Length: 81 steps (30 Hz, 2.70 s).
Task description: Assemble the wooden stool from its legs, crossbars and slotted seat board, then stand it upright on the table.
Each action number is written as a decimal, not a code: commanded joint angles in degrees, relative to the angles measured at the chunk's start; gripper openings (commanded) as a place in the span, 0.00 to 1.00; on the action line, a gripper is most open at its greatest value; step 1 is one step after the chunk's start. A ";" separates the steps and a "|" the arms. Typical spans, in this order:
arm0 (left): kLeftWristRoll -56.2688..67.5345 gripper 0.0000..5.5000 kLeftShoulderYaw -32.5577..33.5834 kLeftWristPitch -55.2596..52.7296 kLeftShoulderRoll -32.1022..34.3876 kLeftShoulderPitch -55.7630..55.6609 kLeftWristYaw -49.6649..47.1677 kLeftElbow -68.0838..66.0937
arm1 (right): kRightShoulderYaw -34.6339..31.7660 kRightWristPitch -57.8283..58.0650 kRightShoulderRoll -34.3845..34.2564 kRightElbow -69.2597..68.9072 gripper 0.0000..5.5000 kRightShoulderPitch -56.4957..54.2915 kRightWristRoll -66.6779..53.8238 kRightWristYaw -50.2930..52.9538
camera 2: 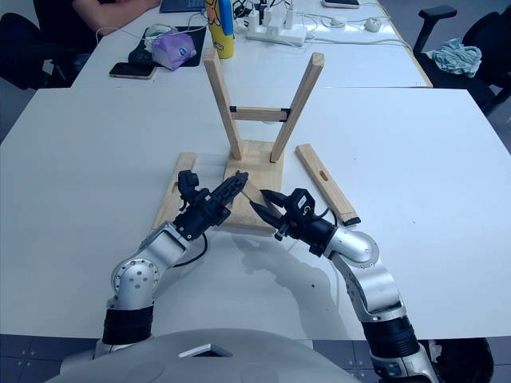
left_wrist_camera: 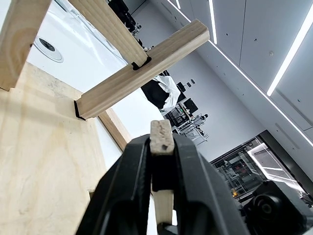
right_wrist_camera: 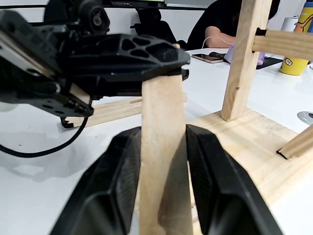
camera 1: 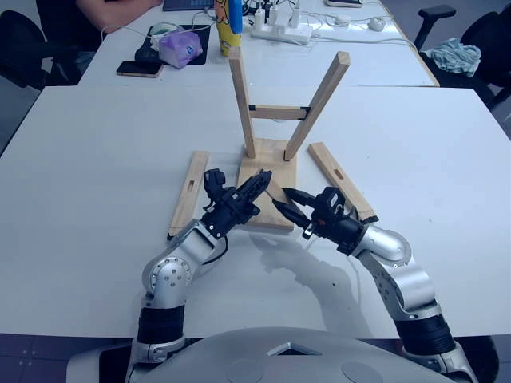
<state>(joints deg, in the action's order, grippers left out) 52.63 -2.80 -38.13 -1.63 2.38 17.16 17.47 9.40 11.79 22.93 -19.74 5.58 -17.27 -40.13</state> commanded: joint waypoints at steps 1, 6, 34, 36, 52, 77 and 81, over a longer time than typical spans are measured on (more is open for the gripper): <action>-0.65 0.08 0.07 0.28 -0.21 -0.26 -0.14 -0.05 | -0.32 0.02 0.31 0.08 0.24 -0.78 0.67 0.60; -1.81 0.08 0.58 1.93 -0.35 -0.65 -0.05 -0.35 | -0.68 0.86 0.31 0.61 0.31 -1.04 0.72 0.92; -10.07 0.08 -0.62 4.64 12.05 -6.68 9.40 3.32 | -9.89 15.98 4.48 3.79 0.98 -8.85 -14.42 -3.95; -10.64 0.08 -1.12 4.03 14.44 -8.30 11.55 3.75 | -10.01 18.41 5.72 4.18 0.98 -10.71 -16.01 -5.41; -17.26 0.08 -12.59 1.61 30.19 -31.30 38.08 1.45 | -7.55 37.55 21.59 11.25 0.98 -30.23 -27.45 -31.15; -13.03 0.08 -12.89 -3.67 24.34 -27.11 34.49 5.21 | -6.33 38.43 18.72 7.50 0.43 -23.17 -28.38 -28.62; -12.96 0.08 -12.95 -4.04 24.05 -26.46 33.89 5.65 | -6.22 39.13 18.93 7.13 0.31 -22.79 -28.36 -29.14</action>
<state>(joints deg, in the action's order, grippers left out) 38.83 -14.91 -41.14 22.74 -24.87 50.73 21.81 3.39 50.51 40.94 -12.13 -17.41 -45.49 -69.82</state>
